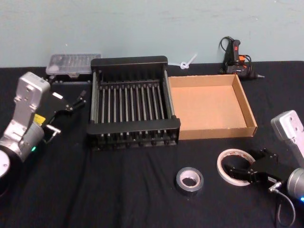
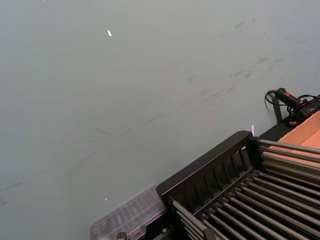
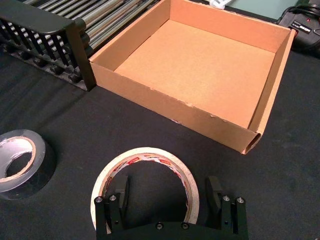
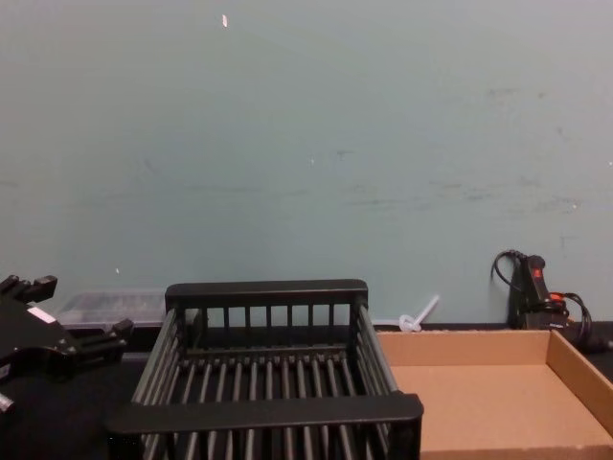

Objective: Pick up the white tape and place it into the black box , Pick up the silver tape and place it into the brown box.

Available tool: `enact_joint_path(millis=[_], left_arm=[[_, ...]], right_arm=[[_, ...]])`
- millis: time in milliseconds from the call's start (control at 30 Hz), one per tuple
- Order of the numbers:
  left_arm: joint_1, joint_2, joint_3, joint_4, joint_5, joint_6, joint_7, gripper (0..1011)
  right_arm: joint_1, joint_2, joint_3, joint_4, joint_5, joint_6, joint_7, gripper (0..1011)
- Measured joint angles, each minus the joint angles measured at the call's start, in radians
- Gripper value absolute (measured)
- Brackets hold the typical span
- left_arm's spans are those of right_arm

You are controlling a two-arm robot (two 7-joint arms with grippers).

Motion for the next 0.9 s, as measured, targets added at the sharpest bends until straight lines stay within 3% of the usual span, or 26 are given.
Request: enact_joint_path(millis=[433, 900], left_arm=[[0.0, 0.0, 0.0, 0.0, 0.0, 0.0, 0.0, 1001], [0.0, 0.0, 0.0, 0.0, 0.0, 0.0, 0.0, 1001]], right_arm=[[-0.004, -0.025, 0.02, 0.008, -0.023, 0.011, 0.02, 1002], [-0.006, -0.028, 0.023, 0.007, -0.027, 0.007, 0.022, 1002]])
